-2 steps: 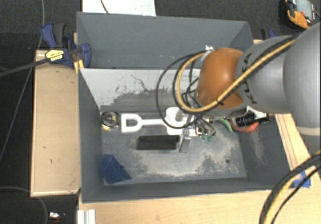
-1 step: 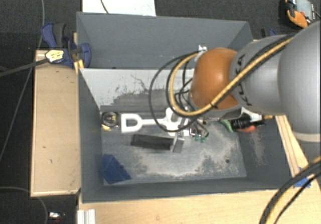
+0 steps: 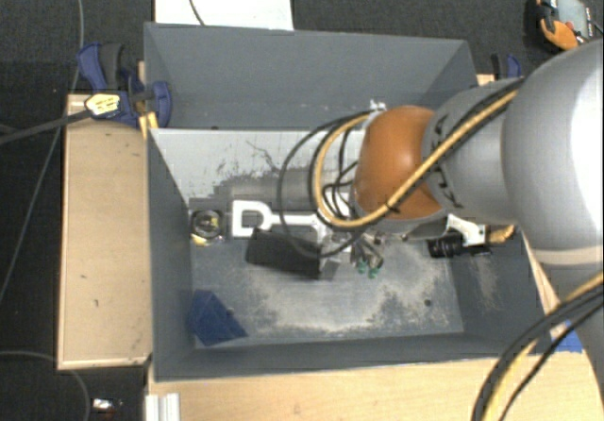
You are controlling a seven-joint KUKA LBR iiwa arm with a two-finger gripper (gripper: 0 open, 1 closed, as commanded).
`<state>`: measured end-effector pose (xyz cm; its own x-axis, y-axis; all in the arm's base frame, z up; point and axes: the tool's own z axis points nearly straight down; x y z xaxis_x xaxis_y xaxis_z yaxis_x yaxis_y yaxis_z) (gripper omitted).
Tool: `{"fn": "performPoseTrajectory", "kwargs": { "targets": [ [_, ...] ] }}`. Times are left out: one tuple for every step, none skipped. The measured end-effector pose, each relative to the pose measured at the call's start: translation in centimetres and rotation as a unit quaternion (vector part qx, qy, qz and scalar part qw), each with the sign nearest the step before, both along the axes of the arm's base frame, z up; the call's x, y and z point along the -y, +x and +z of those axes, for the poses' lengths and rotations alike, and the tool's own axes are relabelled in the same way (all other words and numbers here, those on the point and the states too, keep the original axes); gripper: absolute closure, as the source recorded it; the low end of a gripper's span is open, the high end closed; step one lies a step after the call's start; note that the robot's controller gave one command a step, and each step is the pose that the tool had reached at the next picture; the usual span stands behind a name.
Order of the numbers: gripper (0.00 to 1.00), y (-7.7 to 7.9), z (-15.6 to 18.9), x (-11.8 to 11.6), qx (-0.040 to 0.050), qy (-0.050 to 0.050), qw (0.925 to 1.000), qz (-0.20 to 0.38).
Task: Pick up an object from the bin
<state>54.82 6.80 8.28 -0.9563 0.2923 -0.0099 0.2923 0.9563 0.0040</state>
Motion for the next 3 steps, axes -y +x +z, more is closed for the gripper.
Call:
{"fn": "performPoseTrajectory", "kwargs": {
  "targets": [
    [1.0, 0.0, 0.0, 0.0, -0.0001, 0.0, 1.0, 0.0],
    [1.0, 0.7, 0.4, -1.6, 0.0017, 0.0, 0.9999, 0.014],
    [1.0, 0.8, 0.3, -1.6, 0.0018, 0.0, 0.9999, 0.015]
  ]
}}
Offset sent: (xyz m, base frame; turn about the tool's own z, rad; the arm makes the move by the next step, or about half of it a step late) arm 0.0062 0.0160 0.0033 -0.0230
